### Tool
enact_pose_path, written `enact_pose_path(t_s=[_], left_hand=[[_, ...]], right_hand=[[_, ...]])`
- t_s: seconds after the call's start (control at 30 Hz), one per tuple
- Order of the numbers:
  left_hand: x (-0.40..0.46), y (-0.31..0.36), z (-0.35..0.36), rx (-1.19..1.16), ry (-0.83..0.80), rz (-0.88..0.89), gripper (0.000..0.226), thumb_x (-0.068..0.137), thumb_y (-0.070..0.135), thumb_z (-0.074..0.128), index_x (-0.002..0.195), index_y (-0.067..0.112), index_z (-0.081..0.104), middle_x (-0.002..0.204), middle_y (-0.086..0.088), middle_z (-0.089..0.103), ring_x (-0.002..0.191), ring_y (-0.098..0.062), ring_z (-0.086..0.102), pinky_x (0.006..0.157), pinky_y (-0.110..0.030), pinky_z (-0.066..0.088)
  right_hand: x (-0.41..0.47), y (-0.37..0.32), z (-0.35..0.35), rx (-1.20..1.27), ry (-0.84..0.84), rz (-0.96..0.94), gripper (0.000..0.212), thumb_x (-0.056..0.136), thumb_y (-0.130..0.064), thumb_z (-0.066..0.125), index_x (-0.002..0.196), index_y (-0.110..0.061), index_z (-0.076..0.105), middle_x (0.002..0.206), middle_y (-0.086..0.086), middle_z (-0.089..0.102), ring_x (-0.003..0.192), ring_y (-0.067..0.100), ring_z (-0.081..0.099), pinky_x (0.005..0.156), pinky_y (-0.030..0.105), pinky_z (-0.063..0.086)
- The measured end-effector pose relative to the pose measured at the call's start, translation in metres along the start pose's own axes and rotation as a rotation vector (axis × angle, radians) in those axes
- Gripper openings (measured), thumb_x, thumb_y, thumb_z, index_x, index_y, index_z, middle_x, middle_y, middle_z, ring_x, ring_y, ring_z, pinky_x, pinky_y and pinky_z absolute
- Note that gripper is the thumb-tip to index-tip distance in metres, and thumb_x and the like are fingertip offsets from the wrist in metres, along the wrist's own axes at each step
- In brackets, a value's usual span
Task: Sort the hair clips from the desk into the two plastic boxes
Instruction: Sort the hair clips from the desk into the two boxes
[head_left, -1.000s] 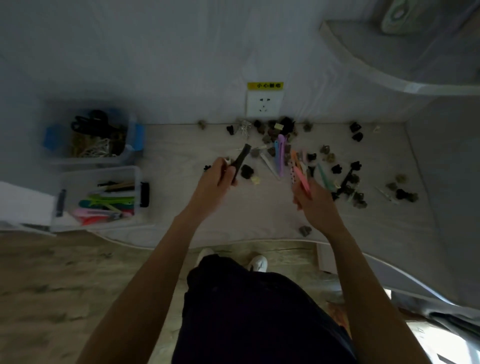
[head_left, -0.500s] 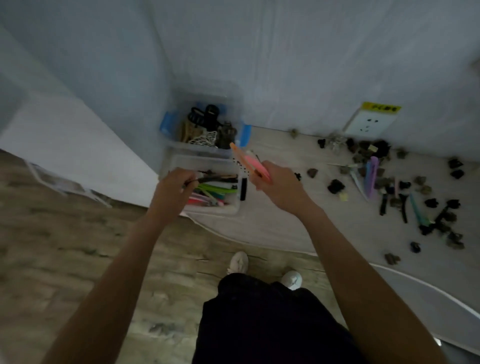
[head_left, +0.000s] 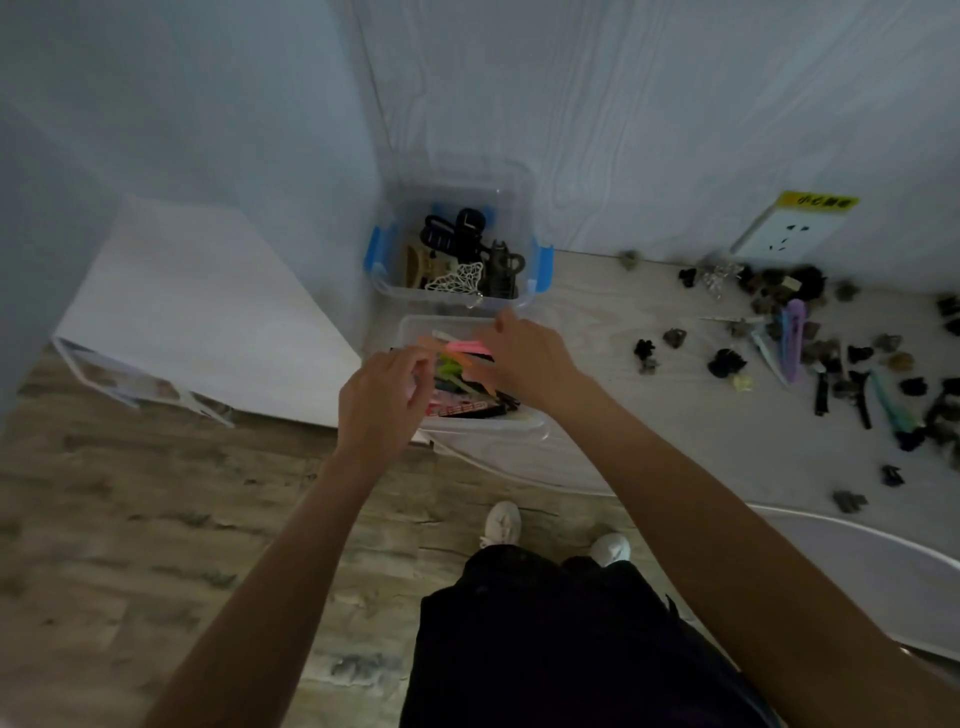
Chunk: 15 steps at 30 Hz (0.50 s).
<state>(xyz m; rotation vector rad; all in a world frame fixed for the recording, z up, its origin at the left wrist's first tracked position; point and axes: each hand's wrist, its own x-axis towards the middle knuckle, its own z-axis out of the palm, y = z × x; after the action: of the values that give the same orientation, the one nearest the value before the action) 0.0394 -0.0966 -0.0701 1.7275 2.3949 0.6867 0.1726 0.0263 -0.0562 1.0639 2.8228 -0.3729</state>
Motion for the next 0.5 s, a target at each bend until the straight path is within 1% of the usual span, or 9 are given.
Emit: enact_pose_path(t_s=[0.03, 0.1, 0.13, 0.2, 0.27, 0.33, 0.43, 0.47, 0.5], left_hand=[[0.003, -0.001, 0.0, -0.005, -0.01, -0.005, 0.015, 0.093, 0.025, 0.048, 0.099, 0.018, 0.06, 0.086, -0.002, 0.067, 0.077, -0.021, 0.061, 0.062, -0.034, 0.051], [0.008, 0.002, -0.002, -0.04, 0.017, -0.021, 0.017, 0.095, 0.024, 0.045, 0.102, 0.019, 0.06, 0.09, -0.002, 0.068, 0.08, -0.019, 0.061, 0.064, -0.035, 0.051], [0.01, 0.004, -0.004, -0.069, 0.053, -0.046, 0.019, 0.095, 0.023, 0.044, 0.103, 0.019, 0.061, 0.091, -0.001, 0.068, 0.081, -0.019, 0.061, 0.065, -0.035, 0.051], [0.016, 0.013, -0.004, -0.147, 0.106, -0.081, 0.022, 0.096, 0.021, 0.041, 0.104, 0.018, 0.061, 0.094, 0.0, 0.068, 0.083, -0.017, 0.062, 0.069, -0.035, 0.051], [0.02, 0.022, -0.003, -0.207, 0.115, -0.09, 0.021, 0.096, 0.02, 0.042, 0.104, 0.017, 0.061, 0.096, 0.0, 0.068, 0.085, -0.016, 0.062, 0.074, -0.033, 0.05], [0.023, 0.037, 0.006, -0.258, 0.07, -0.051, 0.02, 0.095, 0.02, 0.045, 0.105, 0.016, 0.062, 0.098, 0.0, 0.067, 0.087, -0.013, 0.06, 0.078, -0.028, 0.049], [0.03, 0.072, 0.028, -0.322, -0.052, 0.072, 0.019, 0.094, 0.019, 0.049, 0.107, 0.013, 0.062, 0.1, -0.001, 0.067, 0.088, -0.008, 0.057, 0.081, -0.018, 0.044], [0.034, 0.084, 0.036, -0.331, -0.106, 0.129, 0.02, 0.094, 0.019, 0.049, 0.108, 0.014, 0.061, 0.101, -0.001, 0.067, 0.088, -0.009, 0.058, 0.08, -0.019, 0.045], [0.039, 0.097, 0.046, -0.339, -0.163, 0.195, 0.02, 0.093, 0.02, 0.048, 0.109, 0.016, 0.061, 0.101, 0.0, 0.067, 0.089, -0.012, 0.06, 0.08, -0.023, 0.048]], right_hand=[[-0.001, 0.0, 0.002, 0.026, 0.015, 0.008, 0.043, 0.092, -0.039, 0.05, 0.125, -0.012, 0.047, 0.127, 0.015, 0.047, 0.104, 0.03, 0.057, 0.083, 0.039, 0.049], [-0.002, -0.001, 0.005, 0.013, -0.034, -0.017, 0.038, 0.092, -0.021, 0.048, 0.128, -0.008, 0.043, 0.133, 0.018, 0.04, 0.116, 0.031, 0.047, 0.094, 0.039, 0.044], [-0.002, -0.003, 0.006, 0.029, -0.08, -0.054, 0.043, 0.089, -0.013, 0.048, 0.131, -0.006, 0.039, 0.136, 0.019, 0.036, 0.121, 0.033, 0.041, 0.1, 0.039, 0.039], [-0.006, -0.005, 0.003, 0.174, -0.121, -0.097, 0.053, 0.087, -0.006, 0.05, 0.138, -0.008, 0.034, 0.143, 0.018, 0.033, 0.13, 0.032, 0.035, 0.107, 0.039, 0.034], [-0.014, -0.004, -0.003, 0.322, -0.028, -0.156, 0.051, 0.089, 0.001, 0.048, 0.138, -0.011, 0.039, 0.144, 0.016, 0.038, 0.129, 0.029, 0.04, 0.106, 0.035, 0.035], [-0.029, 0.011, -0.002, 0.389, 0.157, -0.164, 0.041, 0.087, 0.005, 0.05, 0.125, -0.008, 0.055, 0.132, 0.017, 0.052, 0.12, 0.03, 0.049, 0.101, 0.034, 0.04], [-0.065, 0.053, 0.005, 0.433, 0.359, 0.032, 0.027, 0.084, -0.002, 0.054, 0.107, -0.008, 0.066, 0.115, 0.014, 0.063, 0.11, 0.029, 0.055, 0.095, 0.035, 0.044], [-0.078, 0.069, 0.009, 0.431, 0.398, 0.112, 0.025, 0.084, -0.003, 0.054, 0.105, -0.01, 0.067, 0.112, 0.011, 0.065, 0.107, 0.028, 0.057, 0.093, 0.035, 0.044], [-0.093, 0.087, 0.011, 0.43, 0.427, 0.198, 0.023, 0.085, -0.005, 0.054, 0.103, -0.011, 0.067, 0.108, 0.01, 0.066, 0.104, 0.028, 0.058, 0.091, 0.034, 0.044]])
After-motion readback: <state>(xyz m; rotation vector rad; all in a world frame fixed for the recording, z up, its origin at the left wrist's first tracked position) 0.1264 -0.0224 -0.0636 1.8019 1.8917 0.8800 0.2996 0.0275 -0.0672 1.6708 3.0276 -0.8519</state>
